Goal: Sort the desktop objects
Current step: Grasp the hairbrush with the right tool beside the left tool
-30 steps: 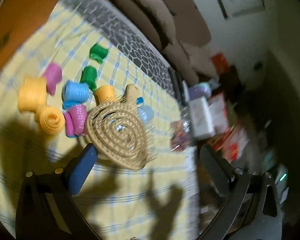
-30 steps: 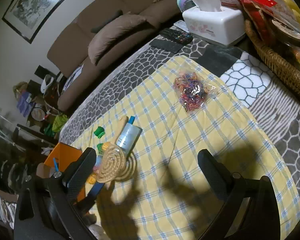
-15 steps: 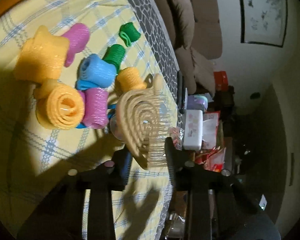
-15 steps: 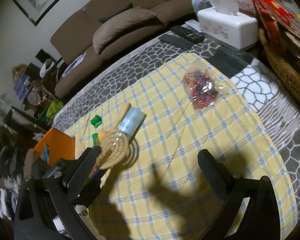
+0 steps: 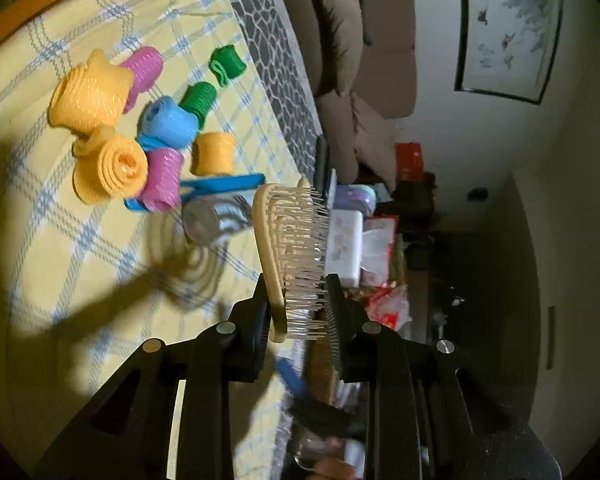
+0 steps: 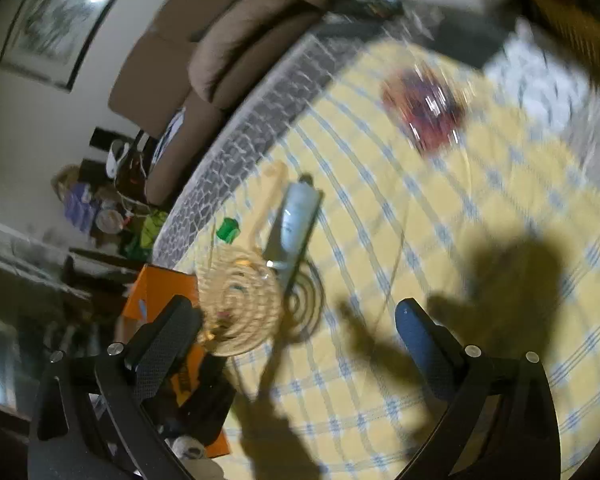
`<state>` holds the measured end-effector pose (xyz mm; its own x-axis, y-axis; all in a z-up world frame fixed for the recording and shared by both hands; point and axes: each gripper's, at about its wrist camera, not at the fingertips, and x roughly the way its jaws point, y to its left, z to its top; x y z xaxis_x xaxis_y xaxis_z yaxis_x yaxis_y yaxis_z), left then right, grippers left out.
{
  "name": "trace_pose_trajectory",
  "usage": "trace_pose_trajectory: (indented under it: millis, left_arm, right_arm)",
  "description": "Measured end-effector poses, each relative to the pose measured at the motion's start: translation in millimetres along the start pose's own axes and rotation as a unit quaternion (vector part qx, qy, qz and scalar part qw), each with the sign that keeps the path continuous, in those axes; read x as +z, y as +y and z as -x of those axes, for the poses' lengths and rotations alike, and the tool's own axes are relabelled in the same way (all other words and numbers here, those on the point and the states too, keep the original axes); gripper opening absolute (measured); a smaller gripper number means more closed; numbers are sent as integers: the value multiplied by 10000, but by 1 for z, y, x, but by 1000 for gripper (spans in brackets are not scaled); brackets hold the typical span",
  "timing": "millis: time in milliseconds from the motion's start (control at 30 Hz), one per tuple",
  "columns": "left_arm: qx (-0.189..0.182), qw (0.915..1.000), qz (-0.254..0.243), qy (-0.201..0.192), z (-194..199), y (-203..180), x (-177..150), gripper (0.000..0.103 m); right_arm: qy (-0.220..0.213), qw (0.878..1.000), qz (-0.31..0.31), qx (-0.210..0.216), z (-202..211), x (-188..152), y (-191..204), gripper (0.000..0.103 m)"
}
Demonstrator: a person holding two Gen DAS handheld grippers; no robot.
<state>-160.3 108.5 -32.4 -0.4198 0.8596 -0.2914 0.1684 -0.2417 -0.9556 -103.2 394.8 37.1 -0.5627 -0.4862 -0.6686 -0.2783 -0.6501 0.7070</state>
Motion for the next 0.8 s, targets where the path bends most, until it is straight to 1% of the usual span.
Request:
trace_pose_trajectory:
  millis: [67,100,200,300,367,433,500,567,633,667,733,767,800]
  left_arm:
    - [-55,9999,1,154,1,-3,-2,24]
    - [-90,9997,9,219,1,-4,-4,24]
    - [-137,9993,9,362,2,-7,-11,24]
    - [-36,9990,-8,439,7,-6,-20,24]
    - [80,9988,-27,482,10,-3,-25,24]
    - [116,9989,-38,460,18,1,-25,25]
    - [80,9990,-40,428,25,0,-27,25]
    - [50,9992,-111,378,35,-5,-26,25]
    - [13,9993,-220,289,50,-11,-25,25]
    - [-22,9993,-248,267,54,-13,-24,25]
    - [-100,9993,-310,198,68,-19,-21,25]
    - [-135,9992,-342,174,73,-22,-19,25]
    - [-159,9990,-384,145,79,-24,-17,25]
  right_arm:
    - [183,9990,-338,207,-8,0,-12,103]
    - [314,9972,-552,406,-14,-1,-18,103]
    - [510,9917,-804,866,-23,-3,-22,103]
    - [606,9847,-965,1317,-28,-3,-19,103]
    - [637,9792,-982,1656,-27,-2,-13,103]
    - [716,9731,-834,2025,-24,-2,-1,103]
    - [720,9761,-525,1980,-20,-2,13,103]
    - [727,9770,-292,1985,-19,-4,23,98]
    - [782,9782,-107,1919,-20,-7,33,86]
    - [794,9782,-16,1920,-20,-9,37,82]
    - [754,9781,200,1932,-19,-15,48,64]
    - [745,9777,300,1938,-18,-16,55,63]
    - [731,9777,375,1935,-18,-18,59,55]
